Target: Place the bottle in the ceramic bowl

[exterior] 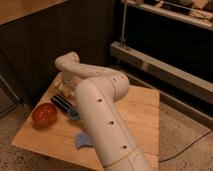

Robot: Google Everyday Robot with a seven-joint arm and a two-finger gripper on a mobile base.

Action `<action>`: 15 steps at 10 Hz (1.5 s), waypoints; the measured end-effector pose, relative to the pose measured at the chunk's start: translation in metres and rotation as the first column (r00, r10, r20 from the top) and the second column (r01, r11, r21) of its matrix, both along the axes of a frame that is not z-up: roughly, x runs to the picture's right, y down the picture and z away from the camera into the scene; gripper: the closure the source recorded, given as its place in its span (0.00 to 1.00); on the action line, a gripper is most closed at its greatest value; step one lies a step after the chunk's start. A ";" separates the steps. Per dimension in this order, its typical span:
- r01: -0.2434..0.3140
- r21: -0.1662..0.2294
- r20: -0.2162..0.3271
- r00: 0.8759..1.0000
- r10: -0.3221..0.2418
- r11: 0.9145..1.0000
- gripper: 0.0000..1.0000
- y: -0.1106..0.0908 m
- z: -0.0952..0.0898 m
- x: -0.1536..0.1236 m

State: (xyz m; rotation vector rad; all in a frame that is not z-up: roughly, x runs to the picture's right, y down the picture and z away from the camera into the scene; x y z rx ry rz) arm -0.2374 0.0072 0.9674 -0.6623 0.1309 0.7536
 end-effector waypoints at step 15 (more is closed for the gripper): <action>0.003 0.049 -0.028 1.000 -0.001 0.999 0.49 -0.024 0.027 -0.047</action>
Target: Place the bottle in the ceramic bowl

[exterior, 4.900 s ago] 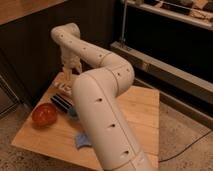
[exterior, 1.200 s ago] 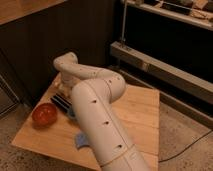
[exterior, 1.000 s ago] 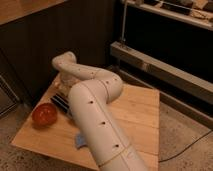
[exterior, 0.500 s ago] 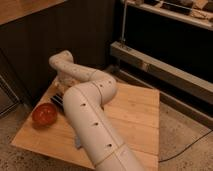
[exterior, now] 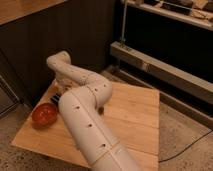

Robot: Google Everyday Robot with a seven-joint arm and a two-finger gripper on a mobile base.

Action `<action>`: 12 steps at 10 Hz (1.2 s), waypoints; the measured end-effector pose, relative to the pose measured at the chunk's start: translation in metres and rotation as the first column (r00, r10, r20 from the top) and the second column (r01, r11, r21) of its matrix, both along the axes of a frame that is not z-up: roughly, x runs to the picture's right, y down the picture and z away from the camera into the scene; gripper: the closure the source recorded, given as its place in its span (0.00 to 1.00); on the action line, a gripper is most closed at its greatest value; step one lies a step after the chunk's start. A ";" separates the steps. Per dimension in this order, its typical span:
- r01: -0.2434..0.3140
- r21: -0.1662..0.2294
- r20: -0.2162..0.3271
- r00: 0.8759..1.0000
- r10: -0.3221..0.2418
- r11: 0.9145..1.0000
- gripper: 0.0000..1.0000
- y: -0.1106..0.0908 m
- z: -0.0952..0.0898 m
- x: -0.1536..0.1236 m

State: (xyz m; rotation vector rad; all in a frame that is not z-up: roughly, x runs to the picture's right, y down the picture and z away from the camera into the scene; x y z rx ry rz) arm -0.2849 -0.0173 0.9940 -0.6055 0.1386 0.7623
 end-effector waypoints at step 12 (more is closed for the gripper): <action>-0.243 0.183 0.165 0.963 0.214 0.953 1.00 -0.074 -0.122 0.002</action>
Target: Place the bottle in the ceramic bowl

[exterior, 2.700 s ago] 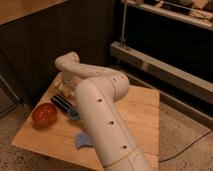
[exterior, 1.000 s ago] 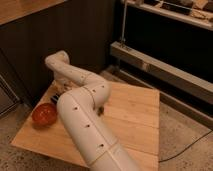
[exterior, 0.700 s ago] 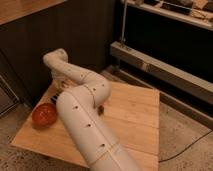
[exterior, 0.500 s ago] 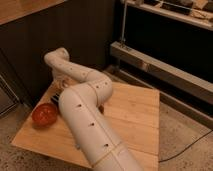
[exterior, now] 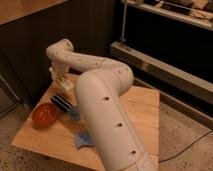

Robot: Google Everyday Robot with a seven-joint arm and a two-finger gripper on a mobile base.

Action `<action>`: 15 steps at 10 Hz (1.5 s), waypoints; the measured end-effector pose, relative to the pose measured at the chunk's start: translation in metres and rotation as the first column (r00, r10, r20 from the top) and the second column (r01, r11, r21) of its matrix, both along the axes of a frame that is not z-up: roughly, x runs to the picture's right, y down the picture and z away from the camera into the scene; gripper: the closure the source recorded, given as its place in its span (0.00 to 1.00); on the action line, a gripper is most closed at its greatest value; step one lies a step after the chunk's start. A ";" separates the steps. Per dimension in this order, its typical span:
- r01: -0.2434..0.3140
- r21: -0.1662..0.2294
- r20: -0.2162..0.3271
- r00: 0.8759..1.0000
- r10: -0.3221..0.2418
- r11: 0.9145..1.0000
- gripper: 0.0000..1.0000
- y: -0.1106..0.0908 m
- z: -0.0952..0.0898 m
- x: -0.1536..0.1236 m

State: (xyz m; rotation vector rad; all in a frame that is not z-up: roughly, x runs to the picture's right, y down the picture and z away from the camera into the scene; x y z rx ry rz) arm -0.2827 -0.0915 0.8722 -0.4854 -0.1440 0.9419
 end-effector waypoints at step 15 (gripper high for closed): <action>-0.120 0.096 0.297 0.951 0.086 0.988 1.00 0.077 -0.117 -0.036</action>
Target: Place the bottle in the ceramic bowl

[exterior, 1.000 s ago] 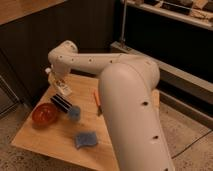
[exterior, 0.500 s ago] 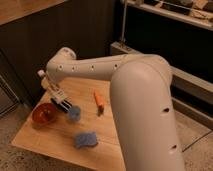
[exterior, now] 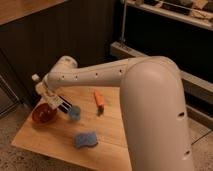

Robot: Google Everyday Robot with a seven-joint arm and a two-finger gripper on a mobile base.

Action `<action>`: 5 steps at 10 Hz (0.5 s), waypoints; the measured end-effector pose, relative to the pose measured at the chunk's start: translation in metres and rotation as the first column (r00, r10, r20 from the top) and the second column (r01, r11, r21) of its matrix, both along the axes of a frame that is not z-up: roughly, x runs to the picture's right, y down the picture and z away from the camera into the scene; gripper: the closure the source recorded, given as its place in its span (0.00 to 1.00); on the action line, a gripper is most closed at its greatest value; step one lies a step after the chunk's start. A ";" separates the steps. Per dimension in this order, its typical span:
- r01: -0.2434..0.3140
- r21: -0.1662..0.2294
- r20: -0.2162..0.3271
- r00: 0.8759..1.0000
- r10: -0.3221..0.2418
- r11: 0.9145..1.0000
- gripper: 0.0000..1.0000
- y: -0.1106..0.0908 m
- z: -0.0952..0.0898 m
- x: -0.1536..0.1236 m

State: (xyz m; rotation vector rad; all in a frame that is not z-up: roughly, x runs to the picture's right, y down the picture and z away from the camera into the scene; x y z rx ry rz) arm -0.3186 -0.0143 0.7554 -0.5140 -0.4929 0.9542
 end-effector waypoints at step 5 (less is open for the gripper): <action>0.101 -0.012 0.002 0.995 -0.101 0.995 1.00 0.046 -0.002 -0.013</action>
